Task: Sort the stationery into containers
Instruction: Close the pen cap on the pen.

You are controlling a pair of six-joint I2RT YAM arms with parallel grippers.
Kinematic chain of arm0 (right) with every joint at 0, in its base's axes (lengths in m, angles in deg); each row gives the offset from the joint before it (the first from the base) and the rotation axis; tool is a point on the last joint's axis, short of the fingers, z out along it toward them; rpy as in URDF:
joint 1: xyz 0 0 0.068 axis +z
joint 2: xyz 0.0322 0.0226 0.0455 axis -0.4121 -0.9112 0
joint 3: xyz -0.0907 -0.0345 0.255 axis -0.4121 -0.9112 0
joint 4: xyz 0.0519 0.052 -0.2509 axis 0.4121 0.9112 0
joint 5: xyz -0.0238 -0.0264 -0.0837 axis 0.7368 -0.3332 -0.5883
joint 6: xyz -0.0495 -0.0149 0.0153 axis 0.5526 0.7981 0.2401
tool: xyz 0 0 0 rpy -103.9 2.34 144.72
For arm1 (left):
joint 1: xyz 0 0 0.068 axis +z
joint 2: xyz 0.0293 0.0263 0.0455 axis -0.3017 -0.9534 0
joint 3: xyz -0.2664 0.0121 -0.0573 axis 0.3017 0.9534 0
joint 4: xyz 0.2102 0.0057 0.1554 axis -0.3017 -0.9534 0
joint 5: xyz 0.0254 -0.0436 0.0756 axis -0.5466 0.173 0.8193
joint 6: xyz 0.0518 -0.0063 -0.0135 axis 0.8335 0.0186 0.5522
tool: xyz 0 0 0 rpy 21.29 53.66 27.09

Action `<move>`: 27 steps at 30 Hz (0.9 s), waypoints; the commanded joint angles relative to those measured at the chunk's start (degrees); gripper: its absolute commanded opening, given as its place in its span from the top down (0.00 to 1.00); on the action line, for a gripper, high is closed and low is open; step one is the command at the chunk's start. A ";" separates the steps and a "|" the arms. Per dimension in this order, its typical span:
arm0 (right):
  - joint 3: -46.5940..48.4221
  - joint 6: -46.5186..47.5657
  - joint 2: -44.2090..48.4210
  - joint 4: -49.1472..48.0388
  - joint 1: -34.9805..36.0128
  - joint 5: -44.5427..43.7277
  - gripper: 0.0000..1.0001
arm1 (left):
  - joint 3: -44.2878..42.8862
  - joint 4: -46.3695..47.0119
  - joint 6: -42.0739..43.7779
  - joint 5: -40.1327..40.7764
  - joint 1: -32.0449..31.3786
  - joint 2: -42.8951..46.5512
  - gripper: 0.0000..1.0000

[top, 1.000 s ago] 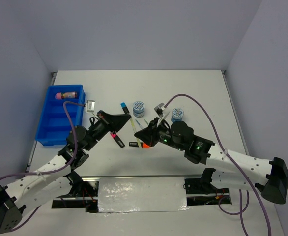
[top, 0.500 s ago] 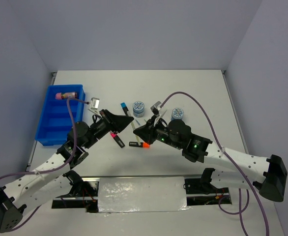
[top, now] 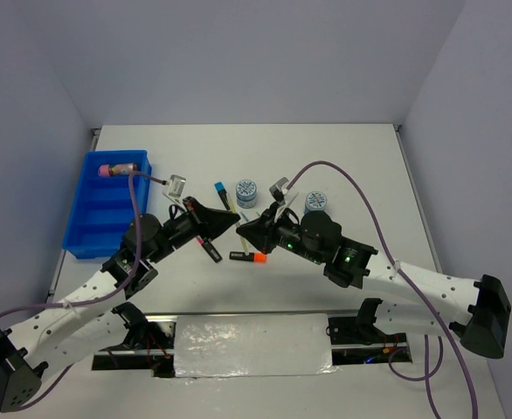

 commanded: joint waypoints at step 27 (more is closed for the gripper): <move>-0.78 0.56 -0.18 -8.81 0.37 8.59 1.00 | -7.58 -0.67 11.69 -6.02 -0.46 3.21 0.08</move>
